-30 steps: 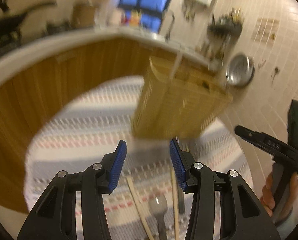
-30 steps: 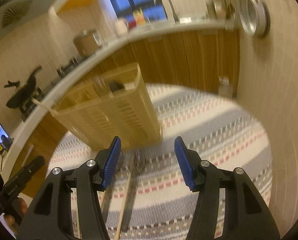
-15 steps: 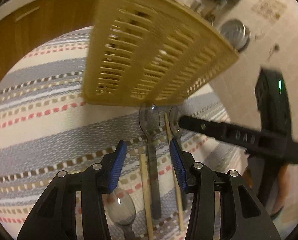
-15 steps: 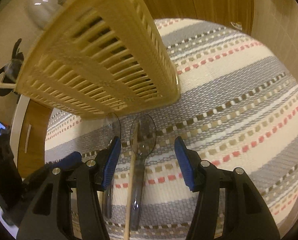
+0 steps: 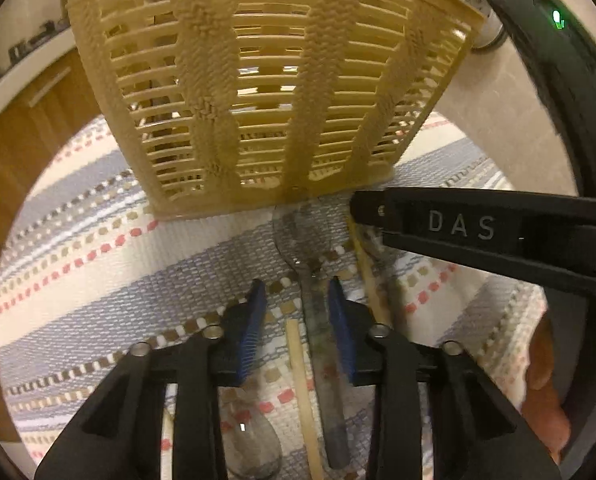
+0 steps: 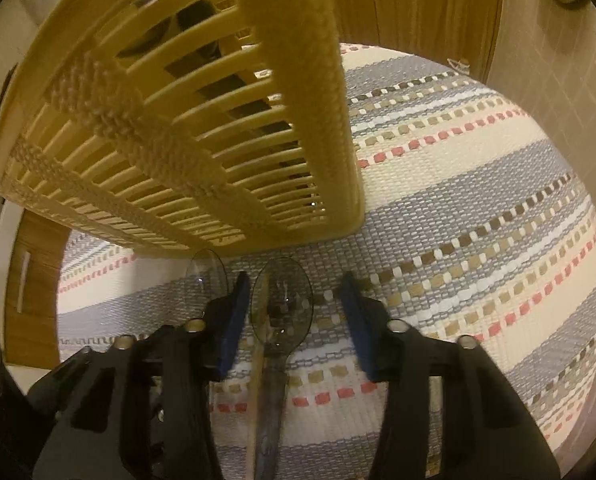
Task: Organize utensils
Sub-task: 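Grasp a clear spoon with the left tool while the right tool grasps another clear spoon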
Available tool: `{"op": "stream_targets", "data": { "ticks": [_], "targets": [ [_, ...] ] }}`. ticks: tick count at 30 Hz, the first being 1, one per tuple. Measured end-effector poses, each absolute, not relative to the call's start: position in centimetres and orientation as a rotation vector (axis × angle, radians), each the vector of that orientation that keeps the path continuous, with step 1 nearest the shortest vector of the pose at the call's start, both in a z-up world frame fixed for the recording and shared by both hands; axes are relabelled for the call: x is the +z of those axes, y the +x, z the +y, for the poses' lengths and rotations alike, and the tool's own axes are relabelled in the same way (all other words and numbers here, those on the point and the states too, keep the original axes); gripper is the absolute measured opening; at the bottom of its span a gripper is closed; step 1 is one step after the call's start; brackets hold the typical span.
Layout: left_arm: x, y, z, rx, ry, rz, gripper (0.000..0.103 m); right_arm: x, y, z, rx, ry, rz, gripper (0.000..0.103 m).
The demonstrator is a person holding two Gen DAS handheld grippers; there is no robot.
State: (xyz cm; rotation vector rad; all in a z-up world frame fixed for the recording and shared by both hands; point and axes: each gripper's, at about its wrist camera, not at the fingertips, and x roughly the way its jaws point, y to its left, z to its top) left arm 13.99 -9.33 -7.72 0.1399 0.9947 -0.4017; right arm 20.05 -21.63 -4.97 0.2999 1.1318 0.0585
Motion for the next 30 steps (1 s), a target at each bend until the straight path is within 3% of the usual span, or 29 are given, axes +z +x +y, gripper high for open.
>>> {"op": "stream_targets", "data": {
  "ticks": [3,8,16,18,20,25,27,29,30],
  "targets": [
    [-7.9,13.9,-10.2,-0.405,0.127,0.995,0.007,-5.1,20.1,-21.0,0.068,0.279,1.134,0.030],
    [-7.2,13.8,-8.6,-0.396,0.050,0.994,0.003,-5.4,20.0,-21.0,0.073,0.280,1.143,0.019],
    [-7.2,13.5,-5.1,-0.403,-0.121,1.041,0.002,-6.0,18.5,-22.6,0.077,0.313,1.159,0.019],
    [-7.2,14.0,-4.8,-0.407,-0.138,1.043,0.007,-6.0,18.4,-22.7,0.096,0.335,1.159,0.019],
    [-7.0,14.5,-4.7,-0.402,-0.136,1.029,0.028,-6.0,18.4,-22.8,0.109,0.344,1.163,0.019],
    [-6.3,15.6,-5.6,-0.421,-0.108,1.025,0.035,-5.7,18.1,-23.9,0.147,0.380,1.155,0.021],
    [-6.2,16.1,-6.7,-0.421,-0.064,1.032,0.041,-5.1,18.0,-24.7,0.151,0.395,1.140,0.030],
    [-6.4,16.7,-8.3,-0.401,-0.006,1.040,0.041,-4.5,17.6,-25.8,0.143,0.402,1.118,0.048],
    [-6.6,17.1,-9.1,-0.389,0.029,1.054,0.041,-4.1,17.5,-26.1,0.139,0.401,1.098,0.049]
  ]
}}
